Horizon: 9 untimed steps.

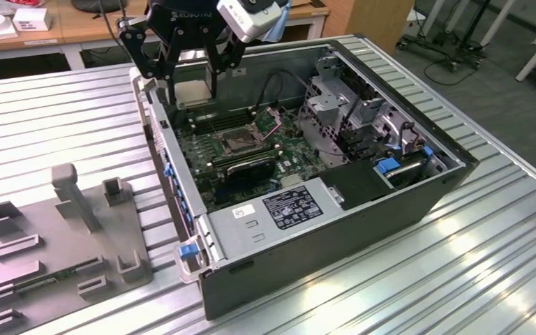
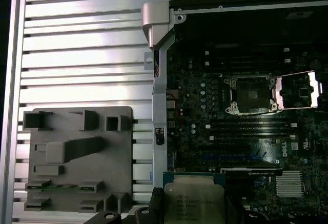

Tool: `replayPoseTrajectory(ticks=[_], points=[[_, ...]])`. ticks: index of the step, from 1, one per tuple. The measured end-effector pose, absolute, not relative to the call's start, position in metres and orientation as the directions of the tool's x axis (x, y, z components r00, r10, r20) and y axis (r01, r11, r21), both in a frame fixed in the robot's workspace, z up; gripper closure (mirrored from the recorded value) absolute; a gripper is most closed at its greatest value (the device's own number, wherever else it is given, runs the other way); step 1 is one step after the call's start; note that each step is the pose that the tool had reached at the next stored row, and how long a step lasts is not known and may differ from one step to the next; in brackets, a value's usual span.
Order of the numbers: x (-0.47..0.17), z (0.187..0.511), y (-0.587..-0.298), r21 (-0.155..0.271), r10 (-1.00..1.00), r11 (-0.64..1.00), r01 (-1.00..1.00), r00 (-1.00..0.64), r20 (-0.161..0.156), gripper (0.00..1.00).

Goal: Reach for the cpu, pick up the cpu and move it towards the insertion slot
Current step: 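Pick up the cpu and move it towards the insertion slot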

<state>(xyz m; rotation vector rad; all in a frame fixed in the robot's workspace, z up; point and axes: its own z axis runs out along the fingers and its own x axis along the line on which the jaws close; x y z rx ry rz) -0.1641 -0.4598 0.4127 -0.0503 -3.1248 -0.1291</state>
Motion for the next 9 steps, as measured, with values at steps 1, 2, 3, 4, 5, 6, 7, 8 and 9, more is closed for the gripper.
replayPoseTrajectory(ticks=[1, 2, 3, 4, 5, 6, 7, 8, 9], points=[[-0.1634, 0.4127, -0.4598, 0.082, 0.032, 0.996, 0.033, -0.999, 0.015, 0.46], [-0.1625, 0.4127, -0.4598, 0.082, 0.032, 0.996, 0.033, -0.999, 0.015, 0.46], [-0.1615, 0.4127, -0.4598, 0.082, 0.032, 0.996, 0.033, -0.999, 0.015, 0.46], [-0.1607, 0.4126, -0.4598, 0.082, 0.032, 0.996, 0.033, -0.999, 0.015, 0.46], [-0.1598, 0.4125, -0.4598, 0.082, 0.032, 0.996, 0.033, -0.999, 0.015, 0.46], [-0.1590, 0.4124, -0.4597, 0.082, 0.032, 0.996, 0.033, -0.999, 0.015, 0.46], [-0.1584, 0.4123, -0.4598, 0.082, 0.032, 0.996, 0.033, -0.999, 0.015, 0.46], [-0.1577, 0.4123, -0.4597, 0.082, 0.032, 0.996, 0.033, -0.999, 0.015, 0.46], [-0.1571, 0.4123, -0.4597, 0.082, 0.032, 0.996, 0.033, -0.999, 0.015, 0.46]])
